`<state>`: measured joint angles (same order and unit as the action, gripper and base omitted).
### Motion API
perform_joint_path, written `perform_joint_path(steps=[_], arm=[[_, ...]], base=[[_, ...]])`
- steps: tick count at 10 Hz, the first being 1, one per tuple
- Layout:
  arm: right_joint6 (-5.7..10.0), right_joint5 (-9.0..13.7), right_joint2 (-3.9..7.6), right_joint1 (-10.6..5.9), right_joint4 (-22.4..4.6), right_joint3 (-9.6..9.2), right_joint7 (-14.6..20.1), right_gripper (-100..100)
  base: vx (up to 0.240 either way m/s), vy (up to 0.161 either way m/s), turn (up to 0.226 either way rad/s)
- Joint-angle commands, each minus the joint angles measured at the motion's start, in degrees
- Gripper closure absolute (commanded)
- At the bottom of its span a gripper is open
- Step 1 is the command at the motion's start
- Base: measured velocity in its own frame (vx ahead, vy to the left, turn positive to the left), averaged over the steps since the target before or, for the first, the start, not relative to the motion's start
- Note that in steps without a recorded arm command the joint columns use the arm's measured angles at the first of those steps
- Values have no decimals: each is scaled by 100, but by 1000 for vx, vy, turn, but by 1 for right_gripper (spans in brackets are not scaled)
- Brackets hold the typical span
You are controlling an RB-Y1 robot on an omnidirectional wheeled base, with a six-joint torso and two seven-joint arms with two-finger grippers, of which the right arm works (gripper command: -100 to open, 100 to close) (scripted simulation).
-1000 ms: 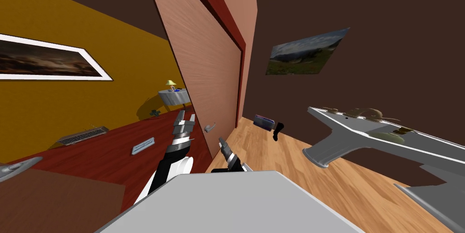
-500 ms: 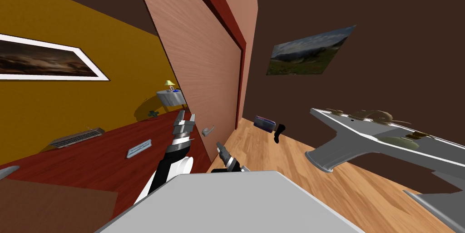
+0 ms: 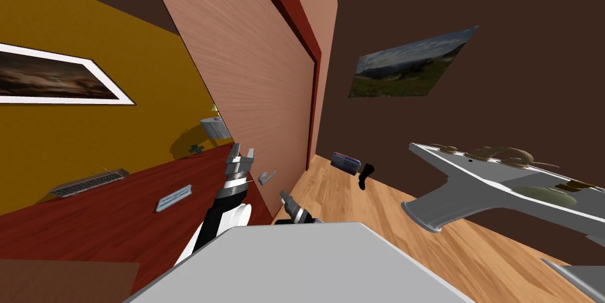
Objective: Push the door open
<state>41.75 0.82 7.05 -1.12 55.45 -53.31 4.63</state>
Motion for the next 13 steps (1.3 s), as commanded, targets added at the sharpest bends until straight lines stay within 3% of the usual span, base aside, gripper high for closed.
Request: perform_joint_path(steps=[1, 2, 4, 13], arm=[[38, 12, -19, -69, -165, -97, 21, -100], [67, 21, -18, -114, -275, -172, 38, -100], [120, 19, -43, -103, -321, -112, 27, -100], [280, 31, -145, -96, -590, 30, 0, -100]], base=[[122, -19, 0], [102, -4, 1], [57, 40, 16], [120, 163, 30]])
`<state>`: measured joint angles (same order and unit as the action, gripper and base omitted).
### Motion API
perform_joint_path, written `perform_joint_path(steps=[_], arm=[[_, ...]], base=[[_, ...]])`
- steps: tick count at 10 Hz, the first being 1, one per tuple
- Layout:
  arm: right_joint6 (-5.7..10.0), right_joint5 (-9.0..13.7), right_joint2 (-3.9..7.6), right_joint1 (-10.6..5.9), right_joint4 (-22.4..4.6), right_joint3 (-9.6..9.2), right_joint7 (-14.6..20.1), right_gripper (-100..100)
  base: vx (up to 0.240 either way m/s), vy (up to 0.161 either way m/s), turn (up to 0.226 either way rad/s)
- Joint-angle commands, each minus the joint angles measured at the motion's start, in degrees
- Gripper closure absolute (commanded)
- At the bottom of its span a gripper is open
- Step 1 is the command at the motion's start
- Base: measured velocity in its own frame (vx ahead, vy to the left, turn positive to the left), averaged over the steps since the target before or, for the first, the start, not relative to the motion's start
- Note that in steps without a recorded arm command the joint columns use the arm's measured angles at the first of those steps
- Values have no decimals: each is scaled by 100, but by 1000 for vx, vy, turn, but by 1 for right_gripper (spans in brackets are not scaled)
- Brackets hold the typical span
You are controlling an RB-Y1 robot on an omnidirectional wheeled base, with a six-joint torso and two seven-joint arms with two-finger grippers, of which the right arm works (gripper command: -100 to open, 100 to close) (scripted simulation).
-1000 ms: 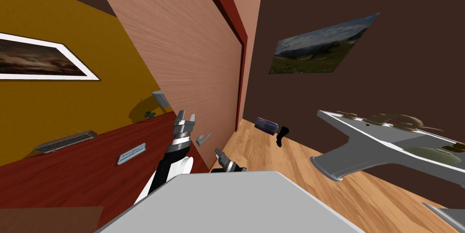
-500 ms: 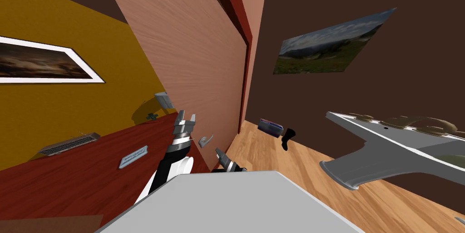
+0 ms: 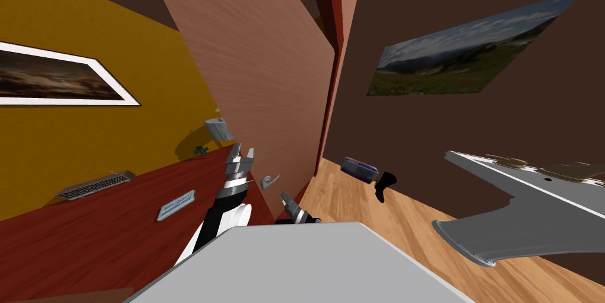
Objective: Push the door open
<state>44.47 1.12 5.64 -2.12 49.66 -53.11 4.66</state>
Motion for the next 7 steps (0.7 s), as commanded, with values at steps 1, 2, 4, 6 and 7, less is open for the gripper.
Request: perform_joint_path(steps=[1, 2, 4, 6, 7], arm=[[0, 0, 0, 0, 0, 0, 0, -100], [0, 0, 0, 0, 0, 0, 0, 100], [0, 0, 0, 0, 0, 0, 0, 100], [0, 0, 0, 0, 0, 0, 0, 100], [0, 0, 0, 0, 0, 0, 0, 100]], base=[[54, 68, -3], [-7, -7, -2], [-20, -26, 3], [-9, -12, 0], [0, 0, 0]])
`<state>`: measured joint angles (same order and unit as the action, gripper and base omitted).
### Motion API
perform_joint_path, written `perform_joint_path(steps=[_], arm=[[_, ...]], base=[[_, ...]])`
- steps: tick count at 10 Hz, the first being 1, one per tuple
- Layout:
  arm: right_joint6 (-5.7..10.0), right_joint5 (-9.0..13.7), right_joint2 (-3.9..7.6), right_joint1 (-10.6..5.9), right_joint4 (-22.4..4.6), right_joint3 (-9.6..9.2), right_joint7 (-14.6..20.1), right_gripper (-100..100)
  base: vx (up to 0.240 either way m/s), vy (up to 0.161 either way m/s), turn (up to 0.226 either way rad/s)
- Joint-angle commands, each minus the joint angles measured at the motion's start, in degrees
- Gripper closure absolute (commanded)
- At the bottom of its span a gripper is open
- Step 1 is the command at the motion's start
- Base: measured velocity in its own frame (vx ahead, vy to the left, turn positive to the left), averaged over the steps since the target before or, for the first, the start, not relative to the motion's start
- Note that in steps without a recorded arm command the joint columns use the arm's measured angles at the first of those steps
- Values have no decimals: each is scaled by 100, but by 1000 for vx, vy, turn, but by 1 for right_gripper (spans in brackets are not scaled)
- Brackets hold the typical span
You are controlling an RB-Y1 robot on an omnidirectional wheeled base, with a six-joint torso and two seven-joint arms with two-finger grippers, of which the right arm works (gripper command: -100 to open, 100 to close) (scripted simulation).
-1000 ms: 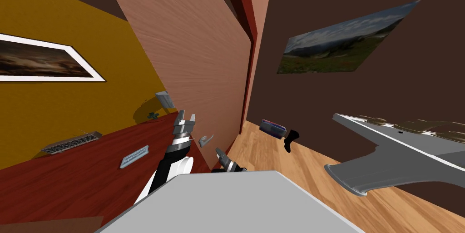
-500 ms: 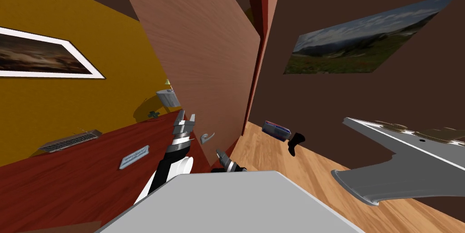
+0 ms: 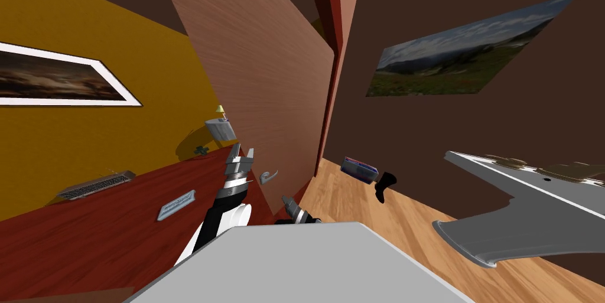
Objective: Push the door open
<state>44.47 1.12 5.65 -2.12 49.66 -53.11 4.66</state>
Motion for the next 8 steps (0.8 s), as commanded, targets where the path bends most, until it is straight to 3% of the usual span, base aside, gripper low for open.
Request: perform_joint_path(steps=[1, 7, 8], arm=[[-36, 30, -35, -3, -45, 184, -68, -100], [-169, 139, -285, -15, -208, 850, -314, -100], [-148, 127, -272, -16, -213, 780, -295, -100]], base=[[-50, 80, -99], [-67, 160, -108], [-31, 51, -19]])
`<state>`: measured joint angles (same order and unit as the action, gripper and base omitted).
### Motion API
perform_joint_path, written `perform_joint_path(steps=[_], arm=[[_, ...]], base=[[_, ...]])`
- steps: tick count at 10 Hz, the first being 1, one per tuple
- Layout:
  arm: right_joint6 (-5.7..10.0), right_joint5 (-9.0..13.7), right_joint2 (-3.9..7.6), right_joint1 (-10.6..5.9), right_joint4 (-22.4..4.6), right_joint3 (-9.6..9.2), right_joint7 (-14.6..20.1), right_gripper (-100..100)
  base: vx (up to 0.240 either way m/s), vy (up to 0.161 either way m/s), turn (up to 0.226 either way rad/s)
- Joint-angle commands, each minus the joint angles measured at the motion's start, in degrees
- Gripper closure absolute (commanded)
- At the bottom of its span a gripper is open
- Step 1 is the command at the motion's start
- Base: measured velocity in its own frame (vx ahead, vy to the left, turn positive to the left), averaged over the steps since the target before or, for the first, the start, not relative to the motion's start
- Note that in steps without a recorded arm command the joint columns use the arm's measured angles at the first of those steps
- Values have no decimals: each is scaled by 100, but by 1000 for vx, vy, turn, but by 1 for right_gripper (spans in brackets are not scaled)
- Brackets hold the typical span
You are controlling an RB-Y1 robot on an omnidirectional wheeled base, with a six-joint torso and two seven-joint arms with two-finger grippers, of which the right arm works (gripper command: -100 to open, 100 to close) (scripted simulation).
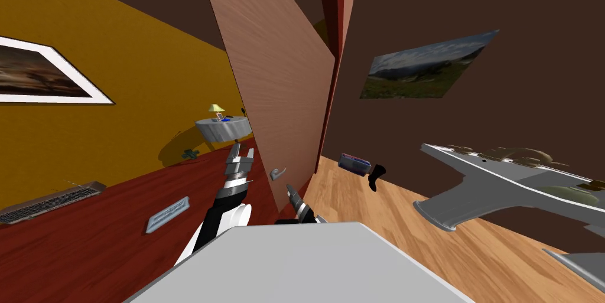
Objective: Push the door open
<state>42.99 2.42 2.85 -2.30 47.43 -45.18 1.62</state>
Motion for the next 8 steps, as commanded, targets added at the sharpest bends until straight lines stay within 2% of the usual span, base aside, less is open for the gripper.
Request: perform_joint_path(steps=[1, 4, 7, 8], arm=[[-9, -2, 38, -24, -30, 34, -11, -100], [-24, -5, 32, -61, -76, 87, -28, -100], [-43, -10, -90, -111, -138, 159, -52, -100], [-38, -8, -60, -106, -128, 146, -44, -100]], base=[[51, 89, 41], [149, 155, 21], [191, 147, 34], [75, 72, -5]])
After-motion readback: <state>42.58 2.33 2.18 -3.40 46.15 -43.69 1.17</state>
